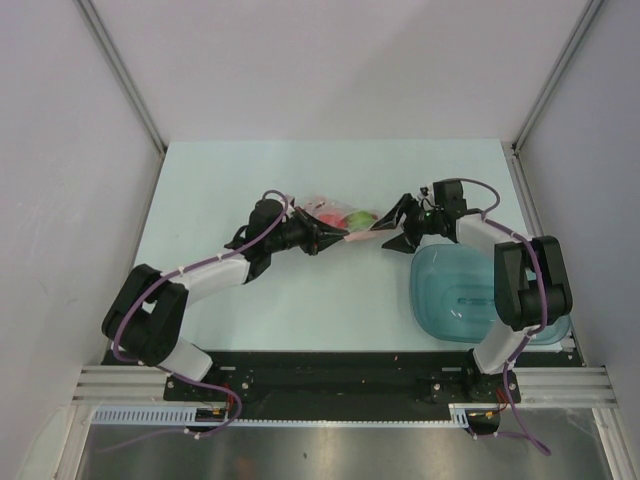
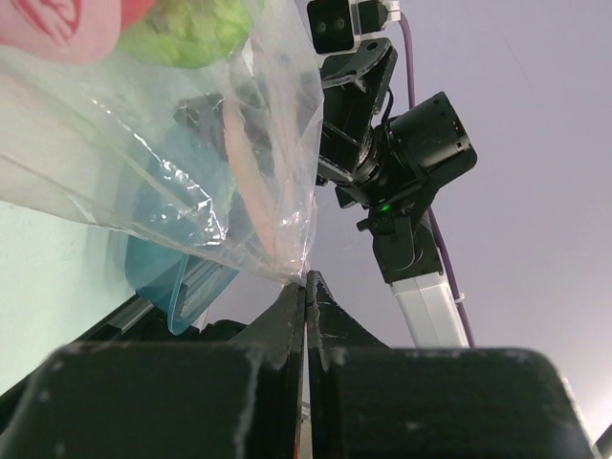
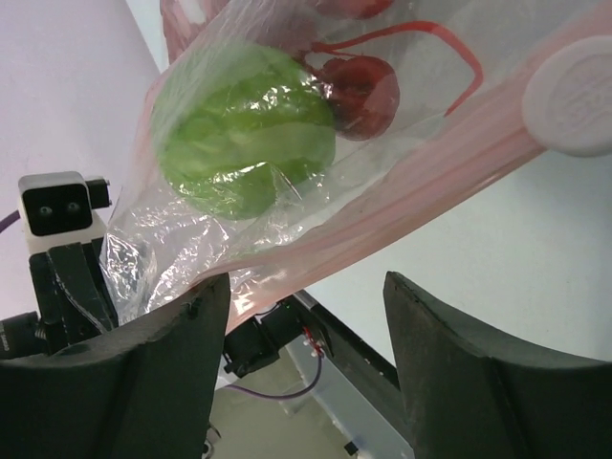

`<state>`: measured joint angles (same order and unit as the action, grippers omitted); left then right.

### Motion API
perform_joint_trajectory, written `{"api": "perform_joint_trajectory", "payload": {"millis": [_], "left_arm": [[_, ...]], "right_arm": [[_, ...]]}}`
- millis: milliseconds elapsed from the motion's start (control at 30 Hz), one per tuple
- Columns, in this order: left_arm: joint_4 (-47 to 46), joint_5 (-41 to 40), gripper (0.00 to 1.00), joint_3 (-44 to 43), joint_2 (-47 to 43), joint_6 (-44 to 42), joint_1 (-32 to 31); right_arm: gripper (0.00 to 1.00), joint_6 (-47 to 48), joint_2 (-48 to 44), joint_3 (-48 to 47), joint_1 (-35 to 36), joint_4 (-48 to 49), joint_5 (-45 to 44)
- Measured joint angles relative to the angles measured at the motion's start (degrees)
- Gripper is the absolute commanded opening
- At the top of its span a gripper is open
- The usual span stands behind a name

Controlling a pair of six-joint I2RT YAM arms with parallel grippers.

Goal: Open the zip-top bag and remove the fake food

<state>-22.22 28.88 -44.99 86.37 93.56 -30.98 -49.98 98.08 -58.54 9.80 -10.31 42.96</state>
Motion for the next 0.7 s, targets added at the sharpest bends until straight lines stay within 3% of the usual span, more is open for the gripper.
{"api": "perform_joint_trajectory", "payload": {"millis": [200, 267, 433, 500, 600, 700], "left_arm": [[0.0, -0.13, 0.0, 0.0, 0.0, 0.0, -0.33], [0.0, -0.15, 0.0, 0.0, 0.0, 0.0, -0.52], [-0.02, -0.13, 0.0, 0.22, -0.22, -0.02, -1.33], [0.0, -0.09, 0.0, 0.72, -0.59, -0.07, -1.55], [0.0, -0.04, 0.0, 1.92, -1.55, -0.09, -1.6], [0.02, -0.04, 0.0, 3.45, -2.71, -0.04, -1.6]], "right_arm": [[0.64, -2.67, -0.39, 0.85, -0.46, 2.23, -0.5], [0.56, -4.37, -0.66, 1.92, -0.94, 3.67, -0.59], [0.22, -7.89, -0.63, 2.97, -1.51, 7.34, -1.86], [0.17, -8.52, -0.63, 2.86, -1.33, 8.94, -2.49], [0.01, -9.01, -0.63, 2.49, -1.22, 10.4, -3.41], [0.0, -8.39, -0.57, 0.87, -0.94, 10.67, -3.69]]}}
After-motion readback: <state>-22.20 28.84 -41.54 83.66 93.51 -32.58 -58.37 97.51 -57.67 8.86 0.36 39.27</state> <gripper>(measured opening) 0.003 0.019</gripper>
